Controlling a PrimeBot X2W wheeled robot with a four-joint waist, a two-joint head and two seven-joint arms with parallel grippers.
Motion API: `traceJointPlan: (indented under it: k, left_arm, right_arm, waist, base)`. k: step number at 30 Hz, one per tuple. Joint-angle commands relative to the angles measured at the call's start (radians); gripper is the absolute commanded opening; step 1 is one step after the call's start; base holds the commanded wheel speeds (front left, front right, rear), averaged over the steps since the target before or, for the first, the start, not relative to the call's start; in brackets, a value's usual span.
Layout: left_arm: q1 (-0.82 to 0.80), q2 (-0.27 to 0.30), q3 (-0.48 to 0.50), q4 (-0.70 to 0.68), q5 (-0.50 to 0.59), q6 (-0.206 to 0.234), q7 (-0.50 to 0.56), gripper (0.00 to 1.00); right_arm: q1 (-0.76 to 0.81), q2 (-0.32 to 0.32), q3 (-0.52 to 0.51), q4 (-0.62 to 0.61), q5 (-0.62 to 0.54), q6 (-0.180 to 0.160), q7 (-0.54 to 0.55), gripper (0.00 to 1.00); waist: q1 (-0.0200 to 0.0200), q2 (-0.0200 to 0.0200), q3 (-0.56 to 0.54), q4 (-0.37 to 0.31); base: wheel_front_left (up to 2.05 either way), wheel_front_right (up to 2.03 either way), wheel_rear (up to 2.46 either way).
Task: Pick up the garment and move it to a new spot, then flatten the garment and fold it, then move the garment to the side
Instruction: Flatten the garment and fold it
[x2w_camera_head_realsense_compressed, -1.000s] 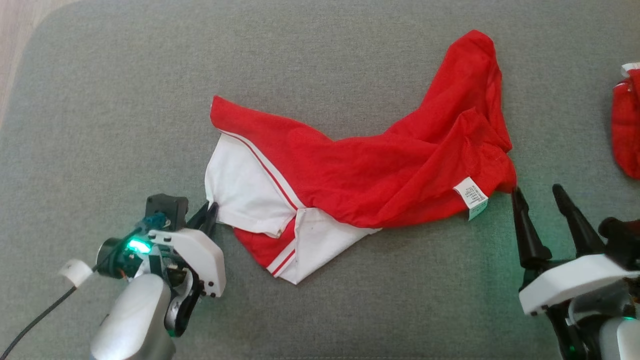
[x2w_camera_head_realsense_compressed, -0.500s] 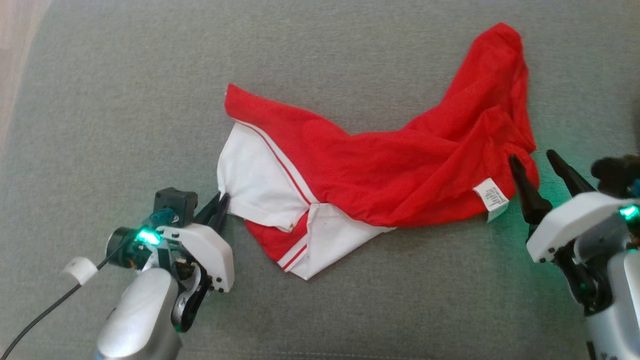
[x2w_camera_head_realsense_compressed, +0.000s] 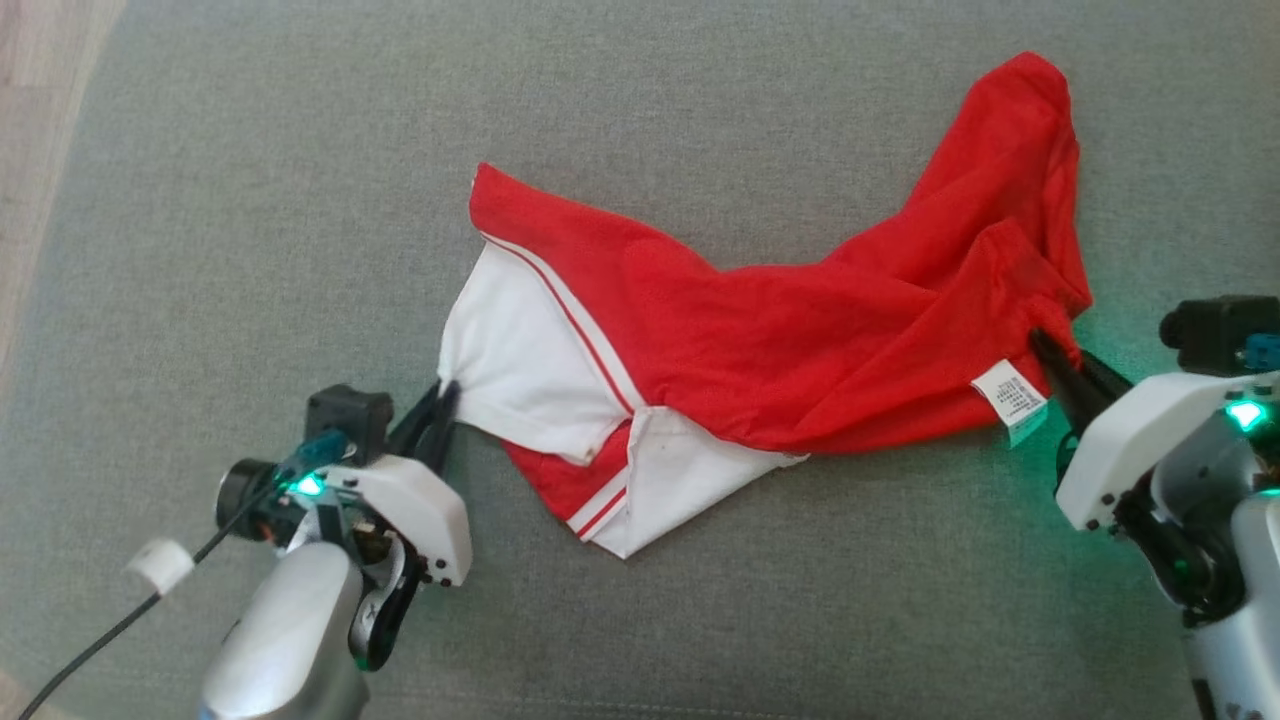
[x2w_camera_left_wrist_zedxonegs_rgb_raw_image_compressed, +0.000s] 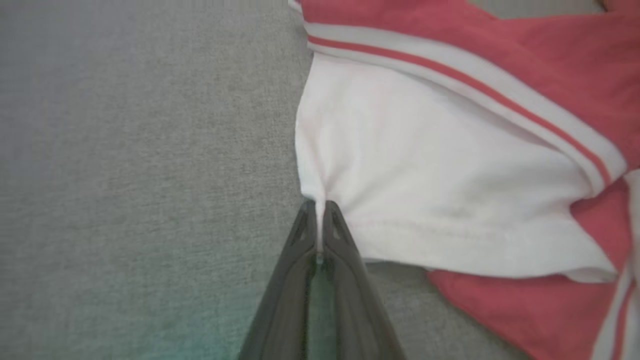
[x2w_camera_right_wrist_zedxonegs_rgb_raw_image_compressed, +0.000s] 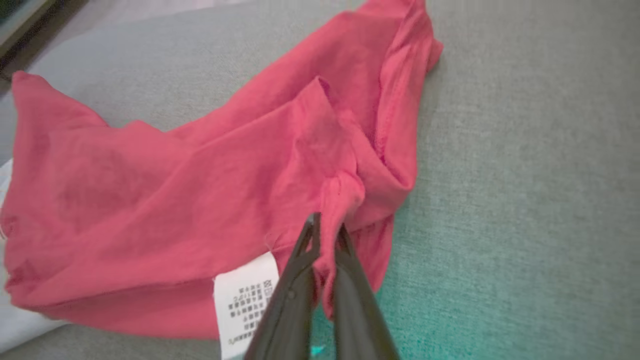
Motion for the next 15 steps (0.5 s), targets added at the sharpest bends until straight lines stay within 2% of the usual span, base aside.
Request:
traceJointPlan:
  k: [1,5,6,7,15]
  left_arm:
    - [-0.001,0.036,0.044,-0.022,0.003,0.021,-0.022,0.00]
    - [0.010,0.058,0.080,-0.108,0.007,0.058,-0.088,0.00]
    - [0.015,0.071,0.099,-0.174,0.012,0.079,-0.114,0.00]
    - [0.015,0.071,0.099,-0.174,0.012,0.079,-0.114,0.00]
    - [-0.020,0.141,0.169,-0.522,0.064,0.148,-0.173,0.00]
  right_arm:
    - [0.003,-0.020,0.001,-0.059,0.001,-0.001,-0.008,0.00]
    - [0.030,-0.018,-0.028,-0.128,-0.025,-0.001,-0.035,0.00]
    - [0.037,-0.020,-0.043,-0.159,-0.027,-0.001,-0.057,0.00]
    - [0.037,-0.020,-0.043,-0.159,-0.027,-0.001,-0.057,0.00]
    - [-0.005,-0.028,-0.115,-0.325,-0.069,-0.001,-0.180,0.00]
  waist:
    - [-0.0001,0.0000,-0.009,-0.003]
    - [-0.0001,0.0000,-0.043,-0.009]
    - [-0.0001,0.0000,-0.064,-0.010]
    - [-0.0001,0.0000,-0.064,-0.010]
    - [-0.0001,0.0000,-0.184,-0.011]
  base:
    - [0.00,0.00,0.00]
    - [0.00,0.00,0.00]
    - [0.00,0.00,0.00]
    - [0.00,0.00,0.00]
    - [0.00,0.00,0.00]
